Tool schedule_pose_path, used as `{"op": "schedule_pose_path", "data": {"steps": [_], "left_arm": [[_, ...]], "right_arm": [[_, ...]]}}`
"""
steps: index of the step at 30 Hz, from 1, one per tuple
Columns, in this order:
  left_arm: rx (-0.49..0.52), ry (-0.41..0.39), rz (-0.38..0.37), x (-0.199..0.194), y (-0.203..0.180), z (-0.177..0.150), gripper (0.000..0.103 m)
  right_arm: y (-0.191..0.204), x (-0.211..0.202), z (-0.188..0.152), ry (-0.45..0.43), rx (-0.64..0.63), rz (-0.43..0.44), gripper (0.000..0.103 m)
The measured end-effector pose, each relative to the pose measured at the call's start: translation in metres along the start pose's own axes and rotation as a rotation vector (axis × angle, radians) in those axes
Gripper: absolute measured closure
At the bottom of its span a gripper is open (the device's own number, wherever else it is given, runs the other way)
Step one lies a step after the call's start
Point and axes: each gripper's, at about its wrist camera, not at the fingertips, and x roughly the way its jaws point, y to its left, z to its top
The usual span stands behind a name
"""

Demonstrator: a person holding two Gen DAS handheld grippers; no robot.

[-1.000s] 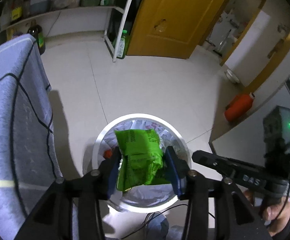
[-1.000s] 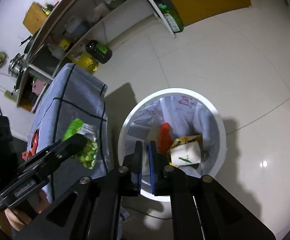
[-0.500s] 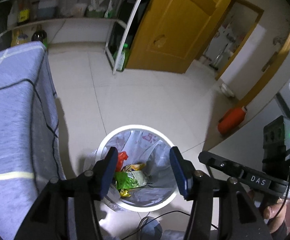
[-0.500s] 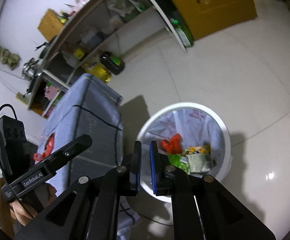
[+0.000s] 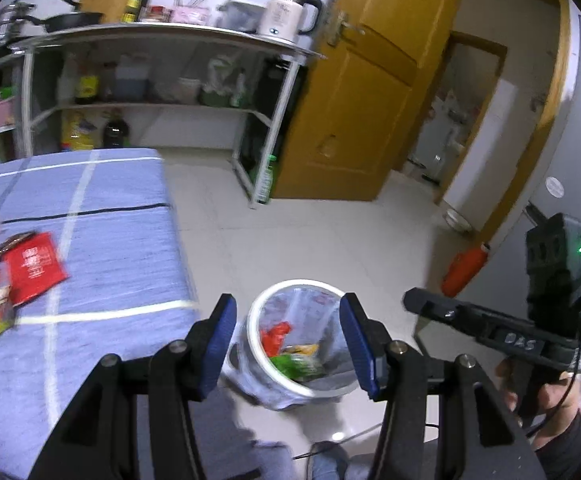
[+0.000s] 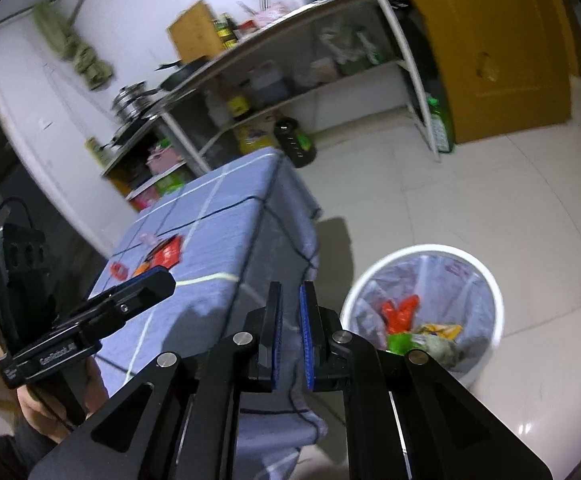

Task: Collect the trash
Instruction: 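Open both tools over the bin and swing back toward the table, then grasp the yellow chip bag with left tool while right tool reaches red bag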

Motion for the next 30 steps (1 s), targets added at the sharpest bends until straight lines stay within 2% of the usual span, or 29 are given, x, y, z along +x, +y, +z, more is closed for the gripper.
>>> {"op": "schedule_pose_path", "data": {"steps": [2, 4, 12, 17, 25, 30], "left_arm": [[-0.013, -0.019, 0.039, -0.014, 0.015, -0.006, 0.047], [-0.02, -0.039, 0.09, -0.029, 0.03, -0.012, 0.047], [-0.078, -0.073, 0.258, -0.063, 0.1, -0.025, 0.043], [-0.12, -0.056, 0.324, -0.065, 0.143, -0.029, 0.039], [-0.157, 0.017, 0.414, -0.028, 0.191, -0.027, 0.039], [-0.134, 0.044, 0.432, -0.012, 0.197, -0.023, 0.039]], "right_arm": [[0.018, 0.003, -0.002, 0.001, -0.044, 0.018, 0.07], [0.037, 0.007, -0.004, 0.003, -0.092, 0.032, 0.066], [0.091, 0.042, -0.002, 0.061, -0.185, 0.095, 0.065], [0.123, 0.066, -0.001, 0.088, -0.233, 0.12, 0.064], [0.152, 0.102, 0.004, 0.132, -0.289, 0.149, 0.063], [0.159, 0.122, 0.008, 0.159, -0.302, 0.157, 0.063]]}}
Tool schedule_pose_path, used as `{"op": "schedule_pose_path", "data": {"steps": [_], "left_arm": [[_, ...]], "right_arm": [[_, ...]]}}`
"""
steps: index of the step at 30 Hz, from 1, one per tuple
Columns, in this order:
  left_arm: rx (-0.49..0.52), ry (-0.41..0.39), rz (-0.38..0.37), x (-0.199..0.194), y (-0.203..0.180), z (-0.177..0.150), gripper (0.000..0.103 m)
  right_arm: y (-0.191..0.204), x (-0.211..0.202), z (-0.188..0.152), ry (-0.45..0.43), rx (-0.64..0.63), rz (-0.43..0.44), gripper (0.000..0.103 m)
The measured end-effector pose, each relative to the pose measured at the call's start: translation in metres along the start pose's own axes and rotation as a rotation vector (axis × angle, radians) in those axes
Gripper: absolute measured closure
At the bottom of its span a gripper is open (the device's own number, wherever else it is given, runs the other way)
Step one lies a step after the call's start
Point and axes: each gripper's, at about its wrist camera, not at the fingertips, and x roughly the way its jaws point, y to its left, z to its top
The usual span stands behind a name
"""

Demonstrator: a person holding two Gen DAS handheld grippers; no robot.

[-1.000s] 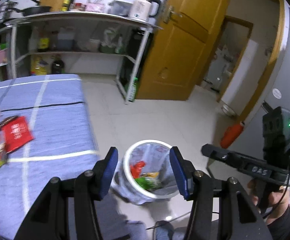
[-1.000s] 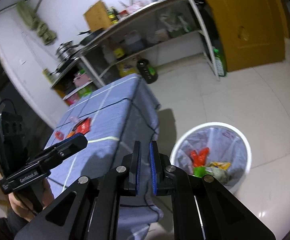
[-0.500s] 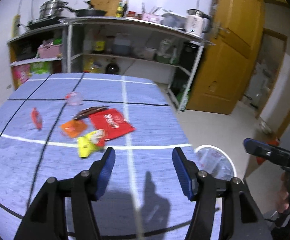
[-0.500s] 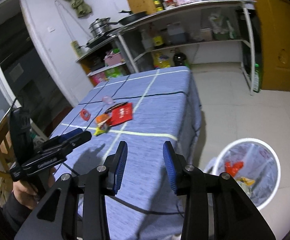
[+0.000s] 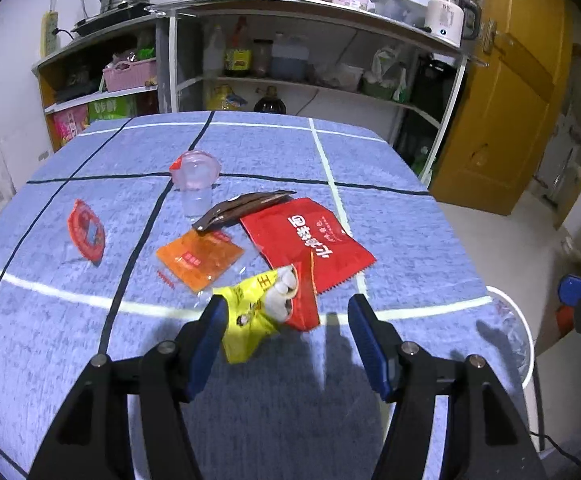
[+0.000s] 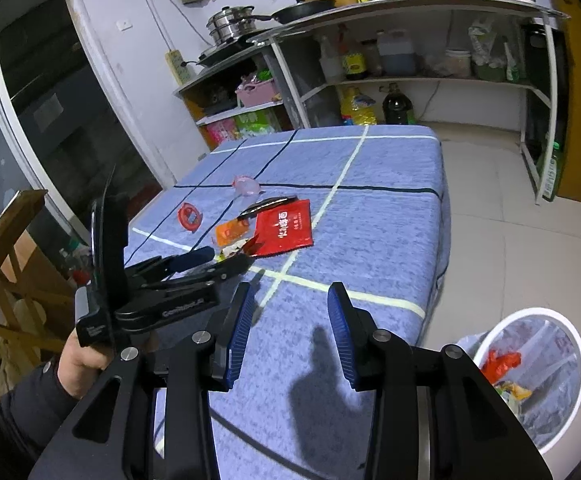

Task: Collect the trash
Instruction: 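Grasp the yellow chip bag with left tool while right tool reaches red bag, then grasp the red snack bag with the right tool and lift it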

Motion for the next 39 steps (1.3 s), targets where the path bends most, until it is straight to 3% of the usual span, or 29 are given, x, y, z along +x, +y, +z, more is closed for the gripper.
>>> {"op": "schedule_pose_path", "data": {"steps": [4, 8, 11, 15, 17, 30, 36, 39], "left_arm": [[-0.01, 0.043, 0.015, 0.011, 0.001, 0.004, 0.04], [-0.06, 0.062, -0.006, 0.016, 0.012, 0.006, 0.068], [-0.092, 0.045, -0.033, 0.012, 0.02, 0.005, 0.075], [-0.092, 0.006, -0.029, -0.001, 0.025, 0.003, 0.076], [-0.106, -0.011, -0.048, -0.01, 0.029, 0.004, 0.076], [-0.179, -0.128, -0.077, -0.065, 0.07, 0.006, 0.076], [-0.214, -0.136, -0.076, -0.069, 0.085, 0.006, 0.076], [-0.221, -0.133, -0.077, -0.07, 0.088, 0.005, 0.076]], "right_arm": [[-0.001, 0.014, 0.005, 0.021, -0.008, 0.0, 0.064], [0.0, 0.031, 0.013, 0.044, -0.021, 0.003, 0.063], [0.001, 0.045, 0.02, 0.07, -0.037, 0.01, 0.063], [0.006, 0.068, 0.034, 0.098, -0.07, 0.012, 0.06], [0.007, 0.082, 0.041, 0.121, -0.078, 0.013, 0.051], [0.031, 0.192, 0.072, 0.275, -0.143, -0.08, 0.05], [0.036, 0.205, 0.076, 0.284, -0.159, -0.113, 0.043], [0.051, 0.211, 0.071, 0.288, -0.25, -0.151, 0.04]]}}
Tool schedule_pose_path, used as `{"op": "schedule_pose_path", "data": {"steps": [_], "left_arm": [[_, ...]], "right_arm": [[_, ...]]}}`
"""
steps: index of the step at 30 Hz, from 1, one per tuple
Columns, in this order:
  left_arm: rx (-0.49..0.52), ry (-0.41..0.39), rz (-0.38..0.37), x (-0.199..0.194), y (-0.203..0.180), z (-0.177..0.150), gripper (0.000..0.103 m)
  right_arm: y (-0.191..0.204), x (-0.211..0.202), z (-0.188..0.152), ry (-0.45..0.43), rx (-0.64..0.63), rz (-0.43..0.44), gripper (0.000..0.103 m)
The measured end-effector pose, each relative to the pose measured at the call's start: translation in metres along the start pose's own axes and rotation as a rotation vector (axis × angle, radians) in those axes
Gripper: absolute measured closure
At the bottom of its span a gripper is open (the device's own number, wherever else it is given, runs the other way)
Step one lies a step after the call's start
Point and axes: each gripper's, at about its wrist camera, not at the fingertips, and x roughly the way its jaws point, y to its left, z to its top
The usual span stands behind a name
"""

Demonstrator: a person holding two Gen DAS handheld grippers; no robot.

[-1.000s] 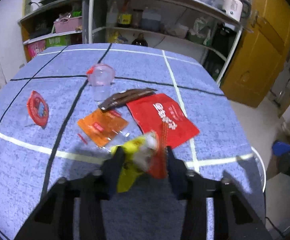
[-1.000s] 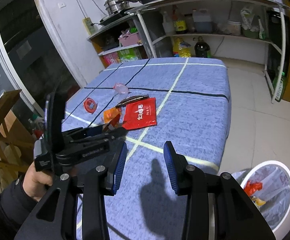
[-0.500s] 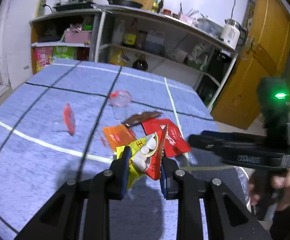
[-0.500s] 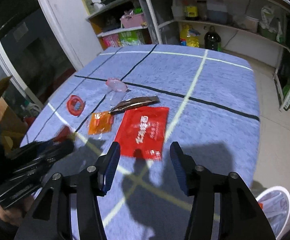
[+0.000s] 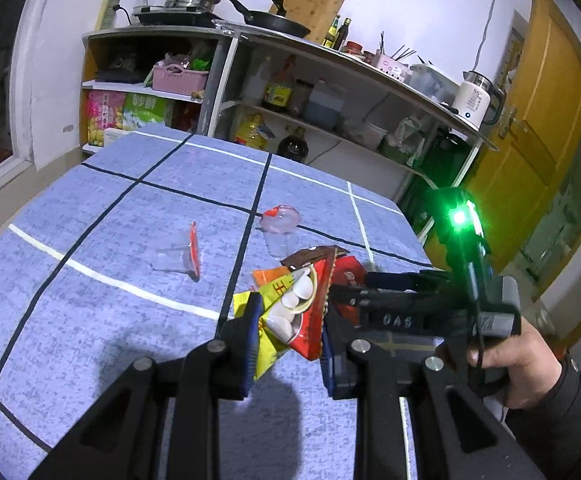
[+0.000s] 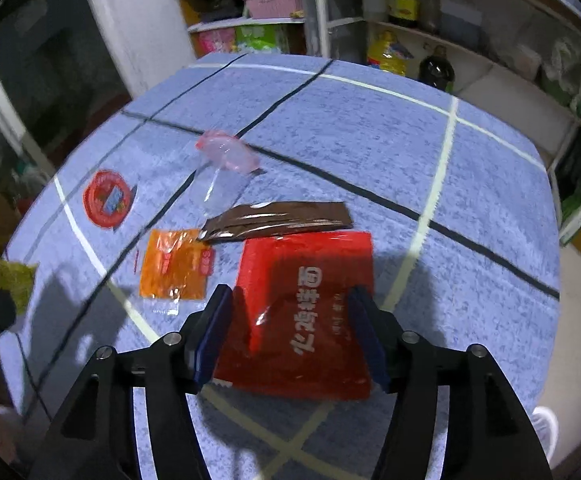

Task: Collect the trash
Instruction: 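Grasp the red snack bag with the right tool and lift it, then carry yellow bag and red bag over the bin and open both tools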

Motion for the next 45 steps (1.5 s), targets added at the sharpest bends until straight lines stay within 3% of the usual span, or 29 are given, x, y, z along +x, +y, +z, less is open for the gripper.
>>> {"op": "schedule_pose_path", "data": {"steps": [3, 5, 8, 18, 19, 20, 21, 23, 26, 29, 36, 45], "left_arm": [[-0.008, 0.002, 0.0, -0.001, 0.002, -0.001, 0.076], [-0.009, 0.001, -0.002, -0.002, 0.002, -0.001, 0.076], [-0.01, 0.0, -0.005, -0.002, 0.002, -0.002, 0.076], [-0.013, 0.023, -0.005, 0.002, 0.0, -0.004, 0.076], [-0.014, 0.027, -0.006, 0.003, 0.001, -0.005, 0.076], [-0.015, 0.031, -0.008, 0.004, 0.0, -0.006, 0.076], [-0.014, 0.033, -0.008, 0.005, -0.001, -0.006, 0.076], [-0.007, 0.037, -0.007, 0.006, -0.002, -0.007, 0.076], [-0.001, 0.045, -0.007, 0.009, -0.005, -0.008, 0.076], [0.008, 0.052, -0.009, 0.011, -0.007, -0.008, 0.076], [0.022, 0.061, -0.026, 0.017, -0.014, -0.01, 0.076], [0.111, 0.085, -0.142, 0.024, -0.066, -0.023, 0.076]], "right_arm": [[0.015, 0.004, -0.005, -0.01, -0.102, -0.024, 0.027], [0.016, 0.003, -0.007, -0.026, -0.12, -0.024, 0.027], [0.01, -0.001, -0.009, -0.049, -0.104, -0.09, 0.027], [-0.012, 0.005, -0.002, -0.025, -0.024, -0.056, 0.025], [-0.01, 0.004, -0.001, -0.022, -0.019, -0.061, 0.032], [-0.011, 0.002, 0.0, -0.021, -0.015, -0.065, 0.047], [-0.012, 0.001, 0.001, -0.024, -0.013, -0.065, 0.053], [-0.012, -0.001, 0.002, -0.024, -0.021, -0.057, 0.078], [-0.009, -0.003, 0.001, -0.017, -0.047, -0.062, 0.087], [-0.011, -0.005, -0.003, -0.021, -0.02, -0.046, 0.092], [-0.015, -0.042, -0.029, -0.086, 0.031, 0.029, 0.092], [-0.042, -0.116, -0.091, -0.176, 0.108, 0.035, 0.092]]}}
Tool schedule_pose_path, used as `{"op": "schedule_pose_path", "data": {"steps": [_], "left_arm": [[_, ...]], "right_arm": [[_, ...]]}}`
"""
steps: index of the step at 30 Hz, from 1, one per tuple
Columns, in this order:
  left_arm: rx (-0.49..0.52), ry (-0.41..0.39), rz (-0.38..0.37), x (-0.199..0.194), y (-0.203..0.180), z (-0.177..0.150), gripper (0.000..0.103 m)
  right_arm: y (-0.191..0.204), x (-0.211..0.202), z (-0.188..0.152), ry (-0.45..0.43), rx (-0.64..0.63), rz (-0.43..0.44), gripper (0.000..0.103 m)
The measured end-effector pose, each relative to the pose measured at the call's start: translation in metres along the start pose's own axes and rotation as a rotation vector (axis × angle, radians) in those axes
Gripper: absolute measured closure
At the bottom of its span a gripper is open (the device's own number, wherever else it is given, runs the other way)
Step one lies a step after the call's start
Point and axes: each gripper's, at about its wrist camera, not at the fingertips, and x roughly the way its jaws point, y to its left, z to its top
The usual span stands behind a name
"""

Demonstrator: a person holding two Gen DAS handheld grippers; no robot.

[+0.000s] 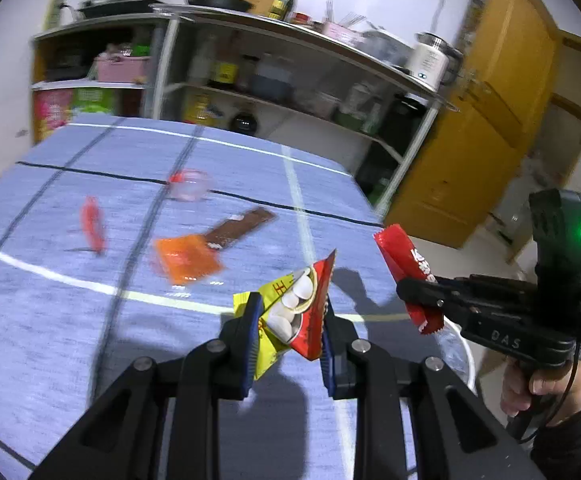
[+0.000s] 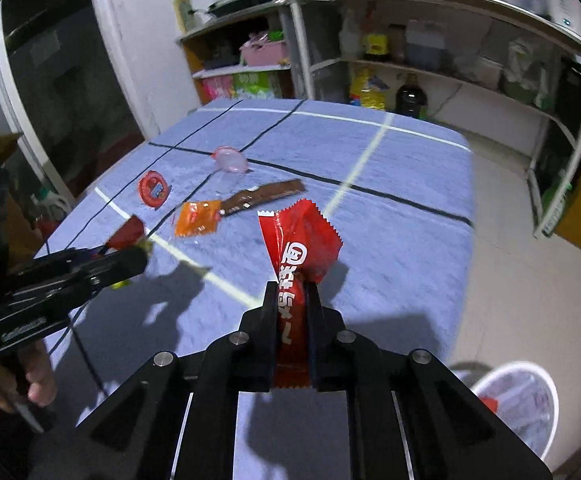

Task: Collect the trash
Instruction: 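Carry yellow bag and red bag over the bin and open both tools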

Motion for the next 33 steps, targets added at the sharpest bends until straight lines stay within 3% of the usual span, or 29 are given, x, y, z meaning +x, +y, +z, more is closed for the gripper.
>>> {"op": "schedule_pose_path", "data": {"steps": [16, 23, 31, 33], "left_arm": [[0.261, 0.123, -0.176, 0.064, -0.181, -0.019, 0.076], [0.318, 0.243, -0.232, 0.115, -0.252, -0.033, 0.076], [0.281, 0.379, -0.222, 0.176, -0.284, -0.043, 0.076], [0.283, 0.396, -0.219, 0.185, -0.289, -0.046, 0.075]], "right_arm": [[-0.143, -0.103, -0.112, -0.038, 0.273, -0.198, 0.091], [-0.204, -0.109, -0.15, -0.012, 0.398, -0.244, 0.091], [-0.249, -0.091, -0.169, 0.048, 0.498, -0.251, 0.087], [-0.254, -0.085, -0.172, 0.068, 0.504, -0.264, 0.082]]}}
